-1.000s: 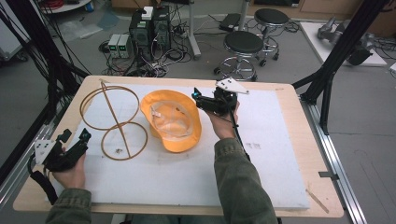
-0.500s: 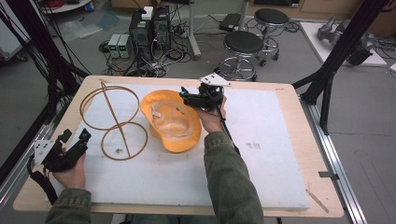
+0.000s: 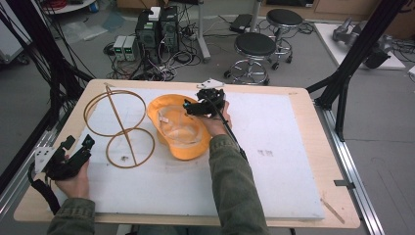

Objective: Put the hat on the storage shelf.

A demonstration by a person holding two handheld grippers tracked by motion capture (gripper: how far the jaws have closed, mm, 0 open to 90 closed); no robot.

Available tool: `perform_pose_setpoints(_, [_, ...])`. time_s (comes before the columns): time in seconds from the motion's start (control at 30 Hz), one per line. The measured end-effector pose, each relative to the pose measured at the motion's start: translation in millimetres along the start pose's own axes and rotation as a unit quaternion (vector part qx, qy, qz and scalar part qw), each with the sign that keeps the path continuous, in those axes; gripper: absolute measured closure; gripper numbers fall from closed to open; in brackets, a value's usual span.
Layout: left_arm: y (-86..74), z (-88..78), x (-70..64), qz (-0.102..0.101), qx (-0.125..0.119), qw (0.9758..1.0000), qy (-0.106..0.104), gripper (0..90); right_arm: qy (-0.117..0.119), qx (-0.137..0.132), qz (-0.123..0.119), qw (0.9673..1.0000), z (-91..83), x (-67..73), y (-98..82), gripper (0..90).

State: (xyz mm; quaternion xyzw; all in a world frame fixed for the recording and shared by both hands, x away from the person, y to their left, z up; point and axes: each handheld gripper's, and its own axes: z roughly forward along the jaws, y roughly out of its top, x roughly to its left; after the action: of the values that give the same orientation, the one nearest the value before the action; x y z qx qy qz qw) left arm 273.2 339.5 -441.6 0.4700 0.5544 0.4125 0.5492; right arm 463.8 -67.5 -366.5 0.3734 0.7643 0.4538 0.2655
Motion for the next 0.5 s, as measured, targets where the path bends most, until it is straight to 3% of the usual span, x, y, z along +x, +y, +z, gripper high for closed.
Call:
perform_pose_setpoints(0.2, [0.1, 0.4, 0.1, 0.002, 0.001, 1.0, -0.001, 33.5, -0.007, 0.024, -0.002, 0.9997, 6.6, -4.0, -4.1, 10.9])
perform_pose_setpoints(0.37, [-0.3, 1.2, 0.0, 0.004, 0.004, 1.0, -0.002, 33.5, 0.014, 0.049, 0.009, 0.9986, 11.4, -8.8, -8.8, 11.0])
perform_pose_setpoints(0.4, [-0.4, 1.2, -0.2, 0.004, 0.004, 1.0, -0.002, 33.5, 0.026, 0.062, 0.023, 0.9975, 13.1, -10.5, -10.6, 11.8])
perform_pose_setpoints(0.5, [-0.4, 1.3, -0.3, 0.004, 0.005, 1.0, -0.002, 33.5, 0.043, 0.074, 0.02, 0.9961, 14.8, -10.7, -11.9, 18.6])
